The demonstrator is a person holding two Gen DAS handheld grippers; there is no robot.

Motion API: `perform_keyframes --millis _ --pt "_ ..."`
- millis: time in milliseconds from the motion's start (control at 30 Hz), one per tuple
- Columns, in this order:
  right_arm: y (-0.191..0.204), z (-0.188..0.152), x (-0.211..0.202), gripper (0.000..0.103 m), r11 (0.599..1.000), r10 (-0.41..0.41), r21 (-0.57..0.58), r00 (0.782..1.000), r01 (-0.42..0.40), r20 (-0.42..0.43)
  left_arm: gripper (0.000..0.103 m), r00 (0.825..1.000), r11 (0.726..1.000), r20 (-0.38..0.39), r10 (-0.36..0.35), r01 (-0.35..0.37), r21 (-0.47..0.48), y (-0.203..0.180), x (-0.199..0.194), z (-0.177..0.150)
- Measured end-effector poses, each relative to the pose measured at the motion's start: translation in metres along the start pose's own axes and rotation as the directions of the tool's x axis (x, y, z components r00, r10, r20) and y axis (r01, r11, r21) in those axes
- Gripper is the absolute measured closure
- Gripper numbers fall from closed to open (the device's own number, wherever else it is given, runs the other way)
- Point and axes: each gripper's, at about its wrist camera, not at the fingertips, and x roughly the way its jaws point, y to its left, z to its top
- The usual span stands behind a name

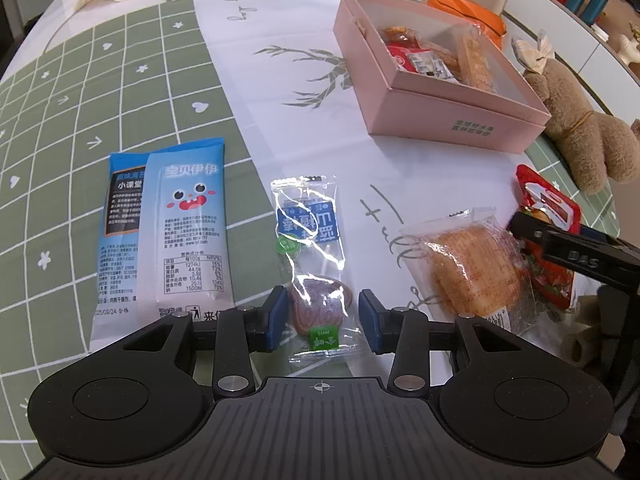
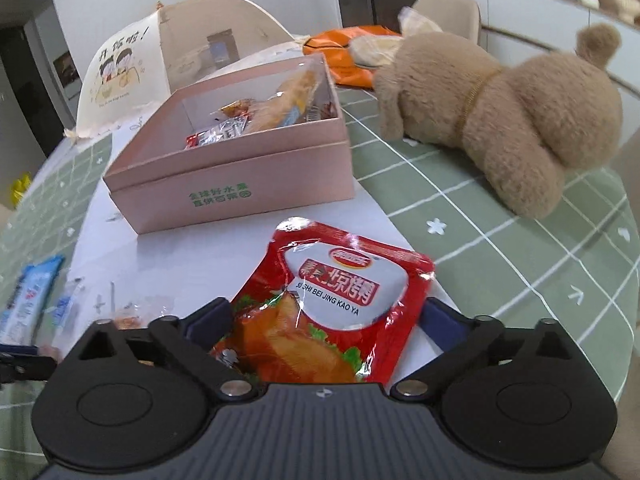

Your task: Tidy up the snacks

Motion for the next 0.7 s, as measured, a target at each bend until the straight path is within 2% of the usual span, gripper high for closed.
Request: perform_keyframes --millis 100,200,267,333,400,433,500,533,600,700 --pt "0.009 0.003 0.007 0.000 0.999 -0.028 -0.044 1.000 0.028 0.006 0.059 1.000 1.000 0.003 0.002 -0.002 0.004 -0.001 0.000 -0.001" --pt "0.011 0.009 0.010 0.000 0.999 -0.033 -0.023 0.999 0.033 0.000 0.059 1.000 1.000 0.009 -0.002 0.002 0.004 0.000 -0.001 -0.002" --pt "0.012 0.012 0.012 0.000 1.000 -0.009 -0.009 1.000 0.009 0.003 0.059 1.000 1.000 0.009 -0.006 0.006 0.004 0.001 -0.001 -0.002" --pt "0.015 0.013 0.012 0.001 0.998 0.051 -0.038 0.999 -0.051 0.000 0.059 1.000 1.000 0.008 -0.009 0.009 0.004 0.001 -0.002 -0.003" --pt "0.022 0.013 0.010 0.021 0.986 0.083 -0.145 0.997 -0.083 -0.006 0.059 1.000 1.000 0.006 -0.011 0.011 0.003 0.001 -0.002 -0.003" --pt "0.025 0.014 0.008 0.023 0.979 0.092 -0.181 0.996 -0.092 -0.003 0.059 1.000 1.000 0.005 -0.011 0.011 0.002 0.001 -0.002 -0.003" --pt "0.027 0.016 0.002 0.048 0.967 0.103 -0.235 0.995 -0.101 -0.006 0.059 1.000 1.000 0.006 -0.013 0.014 -0.004 0.001 -0.003 -0.003" --pt "0.028 0.017 -0.003 0.051 0.960 0.091 -0.265 0.996 -0.088 0.000 0.059 1.000 1.000 0.007 -0.015 0.015 -0.007 0.002 -0.003 -0.003" --pt "0.028 0.019 -0.011 0.062 0.949 0.072 -0.309 0.997 -0.063 0.016 0.059 1.000 1.000 0.007 -0.017 0.017 -0.009 0.002 -0.003 -0.003" --pt "0.020 0.027 -0.024 0.072 0.944 0.074 -0.325 0.997 -0.061 0.029 0.059 1.000 1.000 0.007 -0.019 0.019 -0.012 0.003 -0.002 -0.003"
